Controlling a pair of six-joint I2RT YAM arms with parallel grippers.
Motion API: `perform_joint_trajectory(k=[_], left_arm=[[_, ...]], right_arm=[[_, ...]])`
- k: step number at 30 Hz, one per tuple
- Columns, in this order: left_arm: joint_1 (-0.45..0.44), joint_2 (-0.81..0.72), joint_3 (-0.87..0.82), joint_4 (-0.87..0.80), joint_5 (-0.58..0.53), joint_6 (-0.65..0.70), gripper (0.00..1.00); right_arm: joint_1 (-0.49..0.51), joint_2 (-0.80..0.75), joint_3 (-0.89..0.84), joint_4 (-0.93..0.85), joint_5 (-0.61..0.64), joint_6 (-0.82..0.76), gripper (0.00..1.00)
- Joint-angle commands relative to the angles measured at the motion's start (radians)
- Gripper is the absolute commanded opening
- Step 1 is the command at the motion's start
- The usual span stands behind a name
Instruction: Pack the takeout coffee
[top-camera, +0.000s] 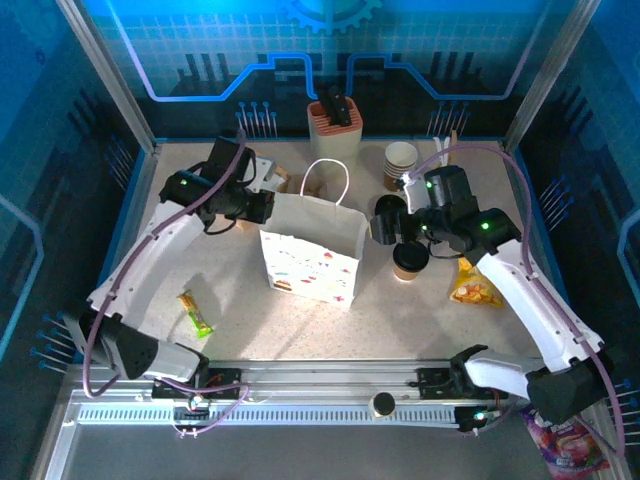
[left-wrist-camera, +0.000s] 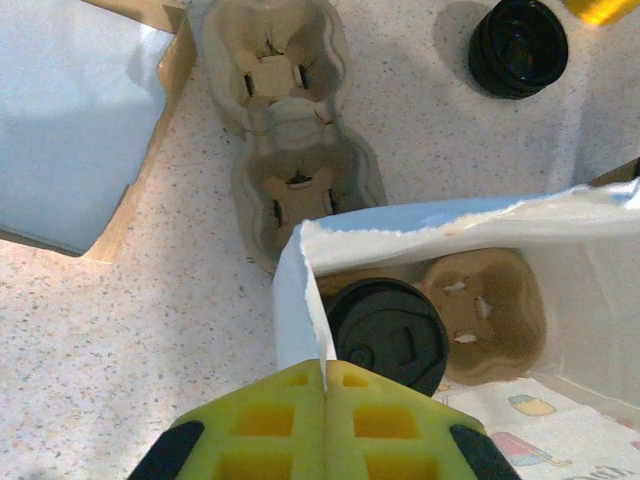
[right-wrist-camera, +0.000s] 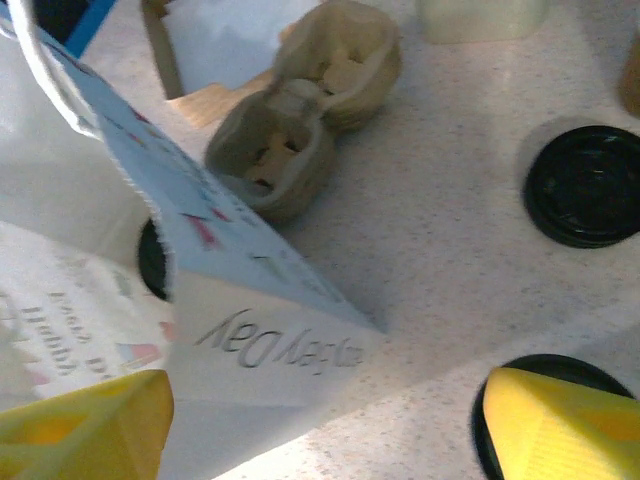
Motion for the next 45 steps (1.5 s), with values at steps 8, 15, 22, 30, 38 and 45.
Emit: perform_joint_trajectory(k=[8, 15, 22, 30, 38, 45], left_arm=[[0.014, 0.059, 0.085, -0.054, -0.066, 0.083, 0.07], [0.014, 0.043, 0.061, -0.033, -0.052, 0.071, 0.23], [0.013, -0.015, 0.008, 0.028, -0.036, 0.056, 0.47], [0.013, -0.071, -0.053, 0.091, -0.03, 0.056, 0.59], [0.013, -0.068, -0.066, 0.093, -0.022, 0.058, 0.61], [0.014, -0.071, -0.073, 0.099, -0.019, 0.059, 0.62]], right_arm=[[-0.108, 0.094, 0.031, -0.184, 0.208, -0.08, 0.88], [-0.127, 0.187, 0.031, -0.247, 0.253, -0.096, 0.93], [-0.117, 0.31, 0.076, -0.315, 0.206, -0.121, 1.0], [-0.115, 0.426, 0.121, -0.363, 0.219, -0.144, 1.0], [-0.11, 0.476, 0.134, -0.369, 0.199, -0.153, 0.94], [-0.111, 0.497, 0.125, -0.37, 0.186, -0.159, 0.9]])
